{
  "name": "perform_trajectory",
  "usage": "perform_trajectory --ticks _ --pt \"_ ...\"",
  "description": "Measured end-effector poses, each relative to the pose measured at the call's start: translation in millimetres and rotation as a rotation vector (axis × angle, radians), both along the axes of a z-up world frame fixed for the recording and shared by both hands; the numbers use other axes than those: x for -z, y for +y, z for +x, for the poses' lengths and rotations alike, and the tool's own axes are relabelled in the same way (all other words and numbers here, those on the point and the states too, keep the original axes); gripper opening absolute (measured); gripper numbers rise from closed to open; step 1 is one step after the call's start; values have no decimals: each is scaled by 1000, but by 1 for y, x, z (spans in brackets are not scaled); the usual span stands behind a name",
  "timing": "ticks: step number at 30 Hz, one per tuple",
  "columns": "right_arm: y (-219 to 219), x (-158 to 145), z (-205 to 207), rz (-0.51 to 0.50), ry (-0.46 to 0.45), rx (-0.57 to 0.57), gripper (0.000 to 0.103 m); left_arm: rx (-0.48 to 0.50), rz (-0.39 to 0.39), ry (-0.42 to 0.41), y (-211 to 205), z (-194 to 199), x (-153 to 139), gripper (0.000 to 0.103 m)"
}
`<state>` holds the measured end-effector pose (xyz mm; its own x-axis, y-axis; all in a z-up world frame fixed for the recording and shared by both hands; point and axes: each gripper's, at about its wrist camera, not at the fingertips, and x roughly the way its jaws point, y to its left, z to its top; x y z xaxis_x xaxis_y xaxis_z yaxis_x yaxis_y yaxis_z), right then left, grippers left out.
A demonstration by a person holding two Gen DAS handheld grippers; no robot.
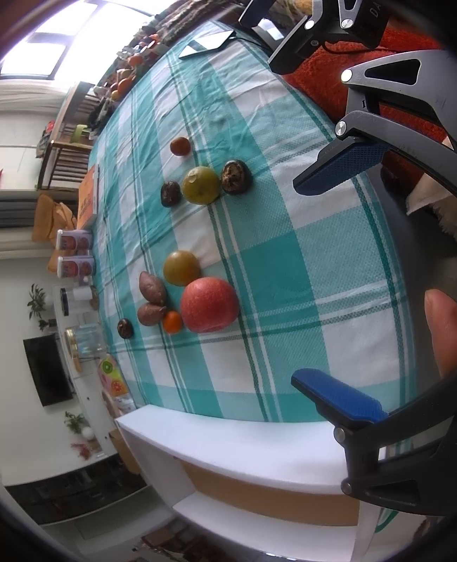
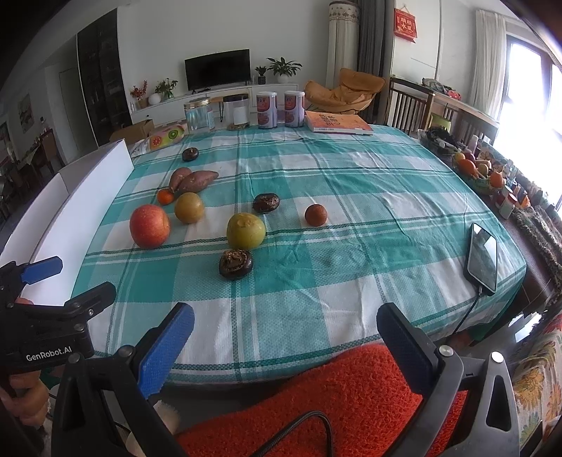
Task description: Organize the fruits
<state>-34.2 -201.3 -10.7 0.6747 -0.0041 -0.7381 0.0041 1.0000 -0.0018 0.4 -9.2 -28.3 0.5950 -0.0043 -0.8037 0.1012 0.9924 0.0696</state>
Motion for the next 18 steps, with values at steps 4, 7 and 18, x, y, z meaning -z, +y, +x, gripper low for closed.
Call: perform_trajectory --ticks 4,7,18 --pt "-4 1 0 6 -4 3 103 2 -2 13 -2 2 3 100" --pt "-7 1 0 12 -5 9 103 2 -6 32 -3 4 6 100" --pt "-12 4 1 25 -2 14 103 -3 -14 60 -4 8 10 100"
